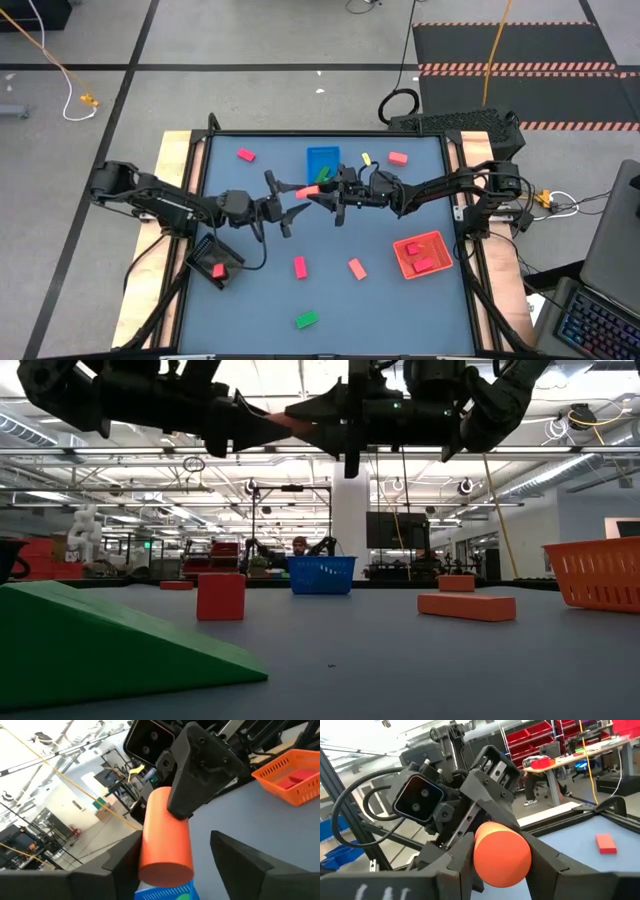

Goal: Sort & place blocks by color
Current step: Put the orange block into the black bin

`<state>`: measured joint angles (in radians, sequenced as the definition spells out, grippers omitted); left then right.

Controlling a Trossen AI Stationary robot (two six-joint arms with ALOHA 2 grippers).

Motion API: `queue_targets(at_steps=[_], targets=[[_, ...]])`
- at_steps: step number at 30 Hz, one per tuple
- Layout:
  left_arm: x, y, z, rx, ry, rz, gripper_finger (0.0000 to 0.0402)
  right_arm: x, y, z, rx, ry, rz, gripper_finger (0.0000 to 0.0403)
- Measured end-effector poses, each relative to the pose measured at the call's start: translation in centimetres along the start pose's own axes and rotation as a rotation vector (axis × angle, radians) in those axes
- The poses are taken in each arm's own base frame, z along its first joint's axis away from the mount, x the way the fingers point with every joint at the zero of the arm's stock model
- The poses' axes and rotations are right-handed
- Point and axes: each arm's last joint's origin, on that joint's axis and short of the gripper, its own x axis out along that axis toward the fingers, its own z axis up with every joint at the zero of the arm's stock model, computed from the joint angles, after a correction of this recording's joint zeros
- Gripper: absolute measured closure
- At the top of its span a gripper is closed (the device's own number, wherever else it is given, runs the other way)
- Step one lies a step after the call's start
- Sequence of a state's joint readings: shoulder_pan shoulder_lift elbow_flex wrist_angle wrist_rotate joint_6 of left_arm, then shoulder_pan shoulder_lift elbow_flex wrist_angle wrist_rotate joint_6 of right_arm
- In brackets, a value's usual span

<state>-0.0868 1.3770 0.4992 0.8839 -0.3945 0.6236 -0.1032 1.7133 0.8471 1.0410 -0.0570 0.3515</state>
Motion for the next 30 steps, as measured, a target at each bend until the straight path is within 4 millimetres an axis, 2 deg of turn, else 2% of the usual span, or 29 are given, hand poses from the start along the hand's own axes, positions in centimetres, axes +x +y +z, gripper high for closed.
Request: queue_targets(at_steps=[9,17,30], targets=[[0.07,0.06,-0.14,0.0,0.018,0.024,0.027,-0.02,0.01,-0.04,0.0,0.006,0.007,0.0283],[0.06,0.03,-0.17,-0.002,0.024,0.026,0.0269,-0.02,0.02,-0.15,0.003,0.021,0.02,0.0265],[0.1,0.06,-0.36,-0.03,0.052,0.042,0.0269,-0.01,-0.06,-0.2,-0.053,0.027,0.012,0.0261]])
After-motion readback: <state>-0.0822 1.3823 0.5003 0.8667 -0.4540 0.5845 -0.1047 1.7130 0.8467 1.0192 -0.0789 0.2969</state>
